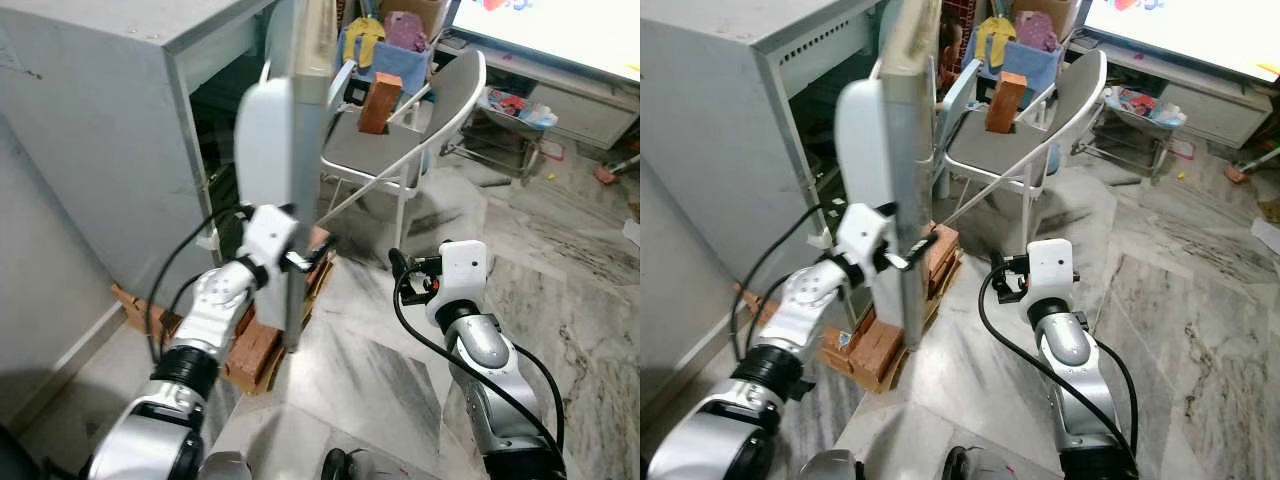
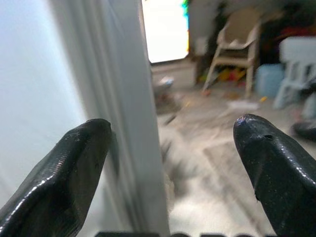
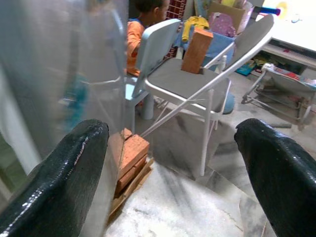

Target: Restocking fridge

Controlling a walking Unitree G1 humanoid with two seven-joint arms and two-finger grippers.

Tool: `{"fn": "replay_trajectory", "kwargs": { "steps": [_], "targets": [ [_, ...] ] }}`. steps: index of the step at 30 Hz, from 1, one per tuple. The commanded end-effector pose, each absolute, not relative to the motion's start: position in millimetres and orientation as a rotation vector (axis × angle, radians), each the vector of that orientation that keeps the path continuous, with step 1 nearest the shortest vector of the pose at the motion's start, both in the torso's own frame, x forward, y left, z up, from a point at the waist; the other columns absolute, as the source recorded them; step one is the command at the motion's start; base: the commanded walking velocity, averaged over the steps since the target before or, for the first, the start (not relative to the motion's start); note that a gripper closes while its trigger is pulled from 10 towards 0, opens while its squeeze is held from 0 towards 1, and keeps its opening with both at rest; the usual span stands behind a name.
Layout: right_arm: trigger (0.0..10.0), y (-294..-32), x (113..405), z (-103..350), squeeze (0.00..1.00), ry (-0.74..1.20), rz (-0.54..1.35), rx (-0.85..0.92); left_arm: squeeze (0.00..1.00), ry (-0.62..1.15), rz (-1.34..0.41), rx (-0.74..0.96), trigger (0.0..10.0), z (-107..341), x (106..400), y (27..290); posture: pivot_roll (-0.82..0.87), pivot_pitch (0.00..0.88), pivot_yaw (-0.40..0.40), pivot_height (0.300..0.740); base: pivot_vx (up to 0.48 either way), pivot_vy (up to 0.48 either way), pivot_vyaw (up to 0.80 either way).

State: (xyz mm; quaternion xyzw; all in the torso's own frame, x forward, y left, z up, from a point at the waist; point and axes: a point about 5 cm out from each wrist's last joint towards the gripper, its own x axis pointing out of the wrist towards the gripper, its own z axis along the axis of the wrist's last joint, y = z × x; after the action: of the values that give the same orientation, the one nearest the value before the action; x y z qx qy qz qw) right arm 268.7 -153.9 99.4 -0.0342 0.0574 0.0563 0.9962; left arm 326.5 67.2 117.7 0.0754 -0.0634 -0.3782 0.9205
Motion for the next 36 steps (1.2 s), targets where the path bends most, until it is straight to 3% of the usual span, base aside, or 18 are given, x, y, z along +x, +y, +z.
{"fn": "replay_trajectory", "kwargs": {
  "steps": [1, 9, 17, 25, 28, 36],
  "targets": [
    [10.0, -156.8, 270.5, 100.4, 0.0, 0.108, 0.092, -0.061, 0.0, -0.138, -0.823, 0.155, 10.0, 120.5, 322.7, 60.6, 0.08, 0.001, -0.074, 0.74, 0.0, 0.0, 0.0],
    [10.0, -159.4, 270.0, 101.4, 0.0, 0.098, 0.066, -0.058, 0.0, -0.114, -0.796, 0.174, 10.0, 114.1, 322.0, 76.5, 0.08, 0.005, -0.068, 0.74, 0.0, -0.036, 0.0],
    [10.0, -159.0, 270.8, 101.0, 0.0, 0.093, 0.051, -0.059, 0.0, -0.077, -0.745, 0.219, 10.0, 110.0, 321.2, 101.2, 0.08, 0.0, -0.068, 0.74, 0.341, -0.334, 0.0],
    [10.0, -160.6, 269.6, 99.7, 0.0, 0.093, 0.032, -0.056, 0.0, 0.019, -0.585, 0.23, 10.0, 89.0, 299.8, 163.6, 0.08, 0.0, -0.059, 0.74, 0.345, -0.33, 0.0],
    [10.0, -158.8, 270.9, 97.3, 0.0, 0.099, 0.03, -0.046, 0.0, 0.077, -0.454, 0.218, 10.0, 78.2, 279.8, 199.3, 0.1, 0.0, -0.06, 0.74, 0.34, -0.335, 0.0],
    [10.0, -154.3, 276.1, 97.9, 0.0, 0.095, 0.042, -0.04, 0.0, 0.077, -0.344, 0.2, 10.0, 77.8, 272.0, 207.1, 0.12, 0.0, -0.072, 0.74, 0.338, -0.337, 0.0]
  ]
}}
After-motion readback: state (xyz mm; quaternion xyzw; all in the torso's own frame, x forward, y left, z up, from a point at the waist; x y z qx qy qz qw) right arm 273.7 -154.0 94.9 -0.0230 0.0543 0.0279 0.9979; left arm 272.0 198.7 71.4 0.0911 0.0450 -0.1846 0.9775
